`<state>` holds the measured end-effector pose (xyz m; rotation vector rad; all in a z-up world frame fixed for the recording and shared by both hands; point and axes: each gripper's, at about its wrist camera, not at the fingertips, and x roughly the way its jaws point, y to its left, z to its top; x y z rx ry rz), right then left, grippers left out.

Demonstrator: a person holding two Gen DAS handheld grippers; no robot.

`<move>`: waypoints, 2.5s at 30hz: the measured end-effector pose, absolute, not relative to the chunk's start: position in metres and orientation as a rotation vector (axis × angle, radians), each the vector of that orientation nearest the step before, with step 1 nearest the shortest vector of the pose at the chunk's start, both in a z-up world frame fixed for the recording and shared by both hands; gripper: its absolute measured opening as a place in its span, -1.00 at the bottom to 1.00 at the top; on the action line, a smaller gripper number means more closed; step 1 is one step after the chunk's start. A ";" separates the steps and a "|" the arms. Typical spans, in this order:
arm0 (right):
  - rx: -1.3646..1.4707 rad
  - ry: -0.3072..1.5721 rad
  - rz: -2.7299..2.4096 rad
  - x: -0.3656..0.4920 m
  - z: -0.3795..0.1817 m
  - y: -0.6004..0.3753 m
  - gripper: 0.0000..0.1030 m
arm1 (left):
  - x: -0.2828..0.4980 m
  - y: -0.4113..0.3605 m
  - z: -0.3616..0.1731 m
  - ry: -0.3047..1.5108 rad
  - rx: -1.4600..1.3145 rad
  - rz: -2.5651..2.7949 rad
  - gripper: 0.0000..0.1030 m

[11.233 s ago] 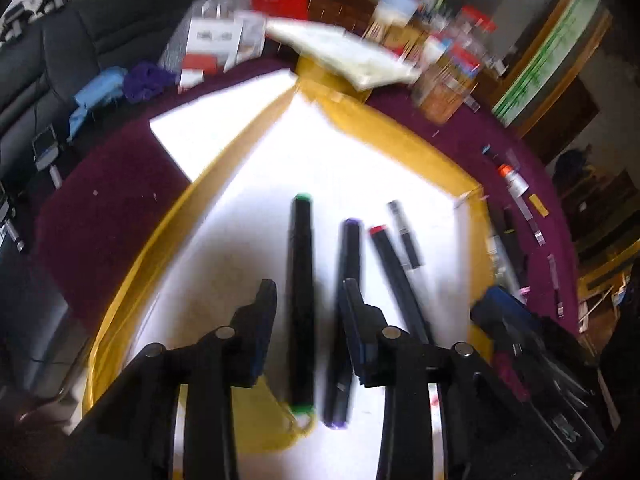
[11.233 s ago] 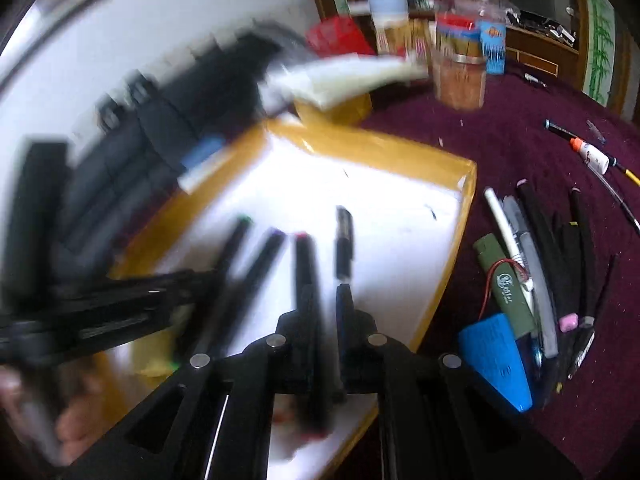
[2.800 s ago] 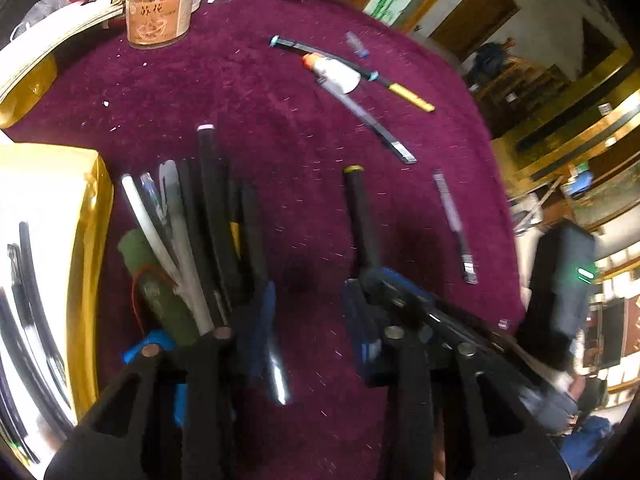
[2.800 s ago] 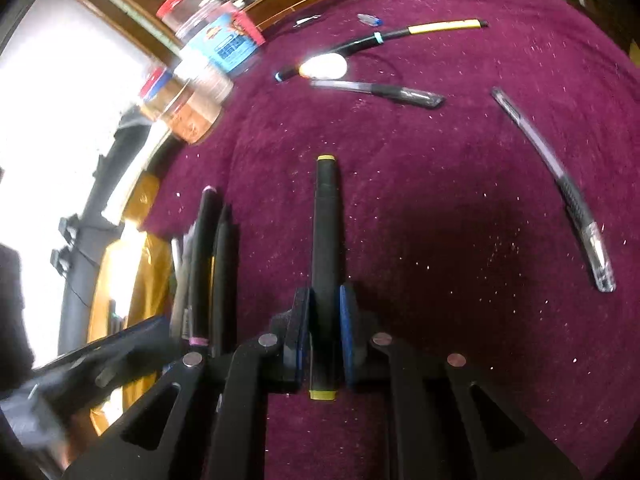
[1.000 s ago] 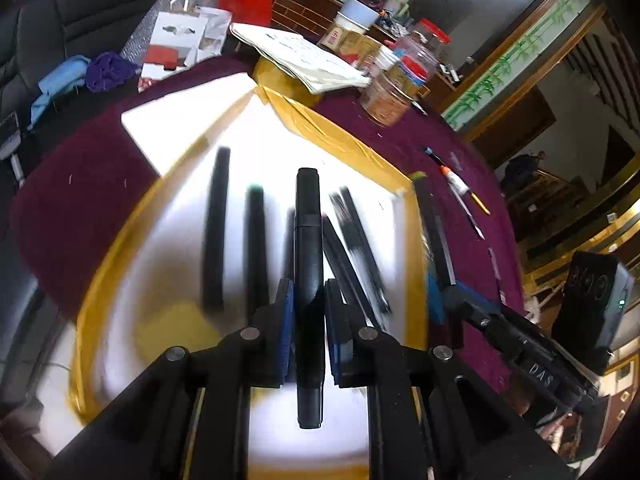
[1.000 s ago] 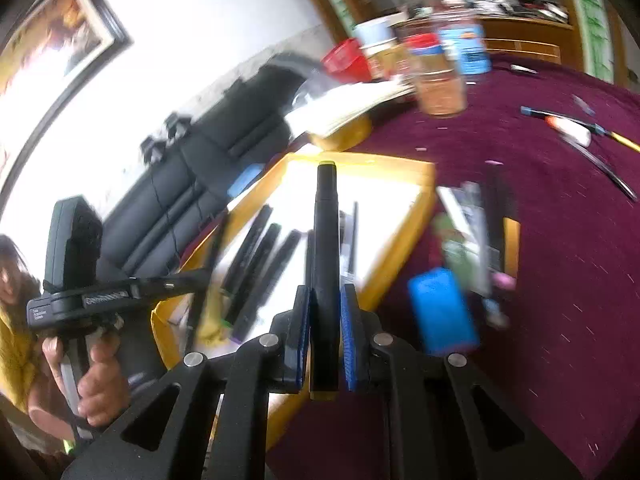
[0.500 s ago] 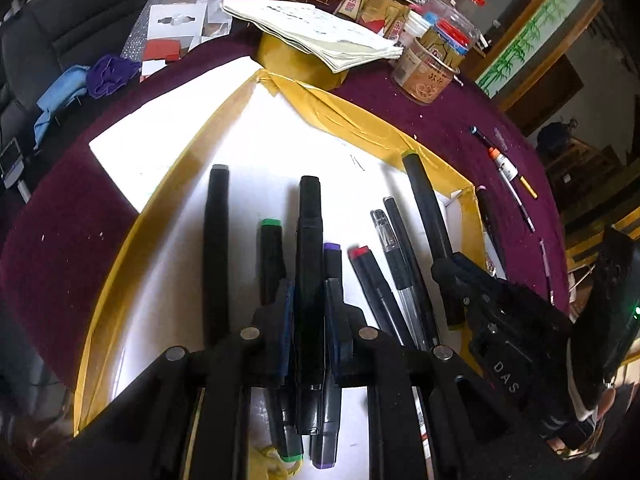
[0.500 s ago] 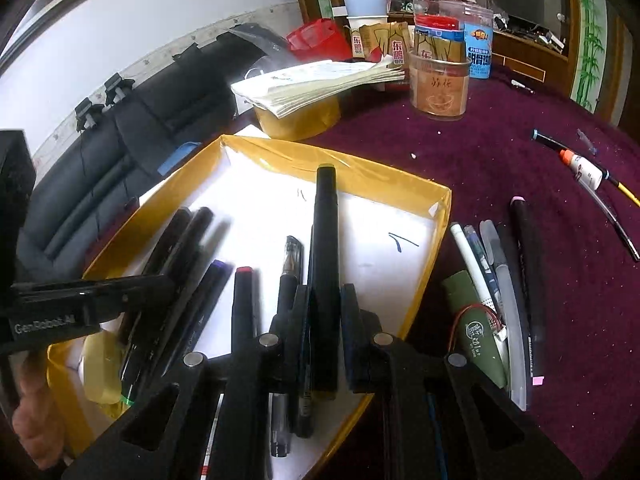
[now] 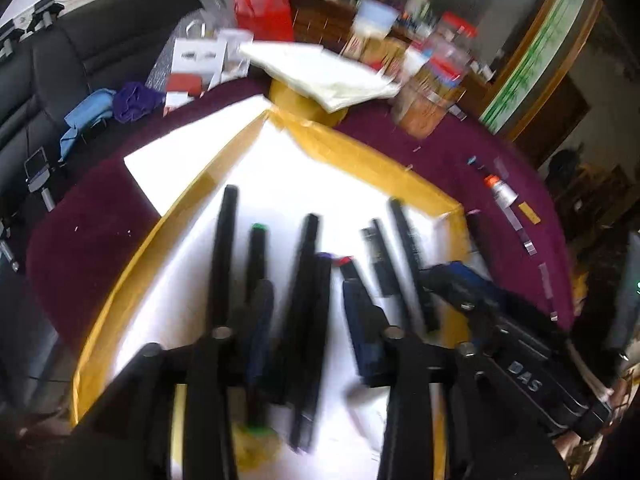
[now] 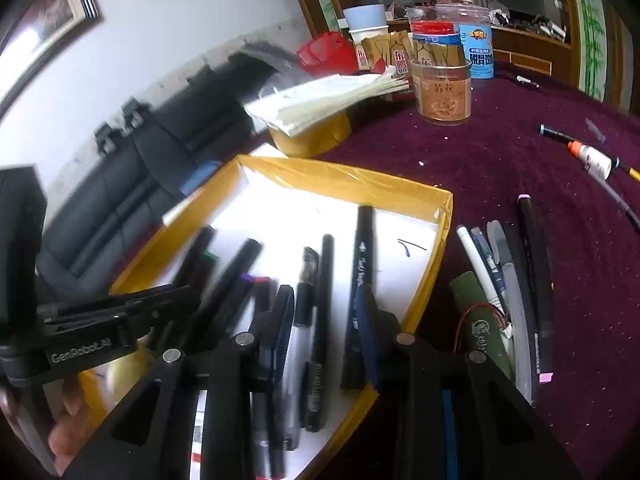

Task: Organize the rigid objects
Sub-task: 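Open both tools to release the markers, then withdraw over the pile, then grasp a clear pen with the right tool while the left tool grasps a pink-capped black marker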

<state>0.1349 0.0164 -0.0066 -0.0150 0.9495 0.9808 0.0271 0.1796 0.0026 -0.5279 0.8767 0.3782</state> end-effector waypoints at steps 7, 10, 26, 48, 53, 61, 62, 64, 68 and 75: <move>0.097 0.943 1.137 0.126 0.024 -0.016 -0.45 | 0.007 0.132 0.027 0.806 -0.494 0.303 -0.12; 0.139 0.957 1.134 0.127 0.036 -0.052 -0.36 | 0.005 0.110 0.033 0.792 -0.491 0.249 -0.12; 0.117 1.038 0.670 0.189 0.004 -0.220 -0.35 | 0.036 0.039 0.016 0.885 -0.442 0.089 -0.12; 0.032 1.111 0.377 0.290 -0.046 -0.270 -0.84 | 0.159 0.006 0.015 1.042 -0.397 0.023 -0.12; 0.037 1.145 0.497 0.278 -0.049 -0.248 -0.84 | 0.207 0.008 -0.010 1.127 -0.382 0.088 -0.13; 0.052 1.156 0.503 0.274 -0.049 -0.252 -0.84 | 0.244 0.021 -0.038 1.191 -0.386 0.170 -0.20; 0.061 1.160 0.503 0.275 -0.049 -0.253 -0.84 | 0.246 0.023 -0.042 1.200 -0.387 0.179 -0.28; 0.069 1.165 0.501 0.275 -0.050 -0.253 -0.84 | 0.247 0.025 -0.043 1.192 -0.383 0.200 -0.30; 0.071 1.164 0.496 0.275 -0.050 -0.252 -0.84 | 0.244 0.030 -0.045 1.187 -0.391 0.225 -0.51; 0.061 1.159 0.490 0.275 -0.049 -0.251 -0.84 | 0.238 0.030 -0.033 1.147 -0.439 0.170 -0.51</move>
